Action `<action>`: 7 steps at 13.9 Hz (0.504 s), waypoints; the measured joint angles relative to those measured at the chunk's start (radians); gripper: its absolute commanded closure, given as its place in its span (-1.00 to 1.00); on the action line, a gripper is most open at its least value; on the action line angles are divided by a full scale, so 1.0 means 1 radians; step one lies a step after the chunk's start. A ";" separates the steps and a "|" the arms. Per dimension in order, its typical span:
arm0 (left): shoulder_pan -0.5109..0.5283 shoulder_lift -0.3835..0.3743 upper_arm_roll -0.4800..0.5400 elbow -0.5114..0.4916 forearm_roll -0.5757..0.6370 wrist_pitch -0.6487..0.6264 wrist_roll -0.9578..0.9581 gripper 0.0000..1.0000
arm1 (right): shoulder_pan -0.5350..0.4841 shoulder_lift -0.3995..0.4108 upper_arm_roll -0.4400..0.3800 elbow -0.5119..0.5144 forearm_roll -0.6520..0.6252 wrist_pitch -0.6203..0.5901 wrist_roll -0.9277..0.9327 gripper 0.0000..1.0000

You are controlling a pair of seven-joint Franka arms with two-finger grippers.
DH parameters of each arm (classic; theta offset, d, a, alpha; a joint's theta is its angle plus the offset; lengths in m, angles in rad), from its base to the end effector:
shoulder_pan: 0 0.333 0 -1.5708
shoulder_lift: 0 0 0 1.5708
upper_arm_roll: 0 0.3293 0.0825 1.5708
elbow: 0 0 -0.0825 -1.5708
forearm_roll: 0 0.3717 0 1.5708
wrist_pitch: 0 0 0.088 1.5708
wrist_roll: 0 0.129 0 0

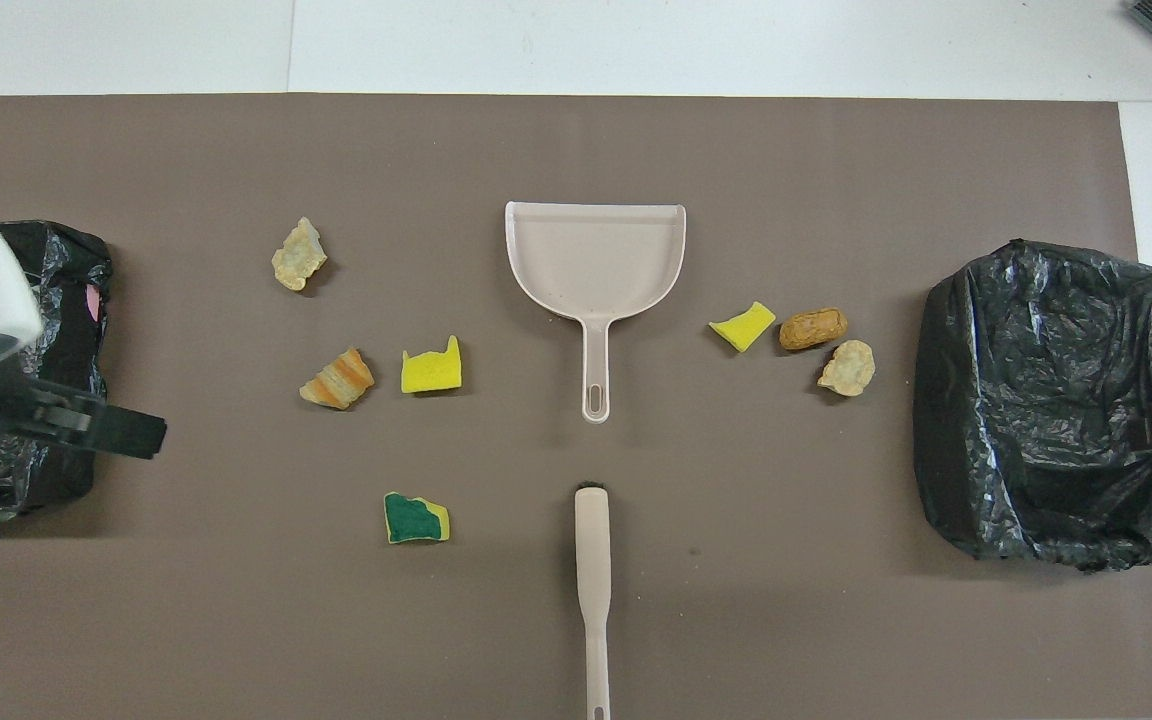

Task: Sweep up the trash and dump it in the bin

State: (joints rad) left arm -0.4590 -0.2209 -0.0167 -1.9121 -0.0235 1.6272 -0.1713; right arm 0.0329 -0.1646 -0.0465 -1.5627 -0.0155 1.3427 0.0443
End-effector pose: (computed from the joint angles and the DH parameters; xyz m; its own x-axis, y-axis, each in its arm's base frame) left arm 0.4134 -0.2170 0.5753 0.9526 -0.2969 -0.0664 -0.2970 -0.9549 0.0085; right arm 0.4601 -0.0109 0.6827 0.9967 -0.0603 -0.0552 -0.0598 -0.9982 0.0101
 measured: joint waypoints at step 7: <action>-0.345 -0.014 -0.002 -0.252 0.000 0.282 -0.392 -1.00 | -0.001 -0.013 -0.005 0.003 0.000 0.000 0.000 -1.00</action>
State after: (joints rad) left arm -0.8044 -0.2347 -0.0192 -2.1638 -0.0238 1.9089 -0.5633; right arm 0.0324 -0.1778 -0.0518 -1.5598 -0.0154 1.3427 0.0441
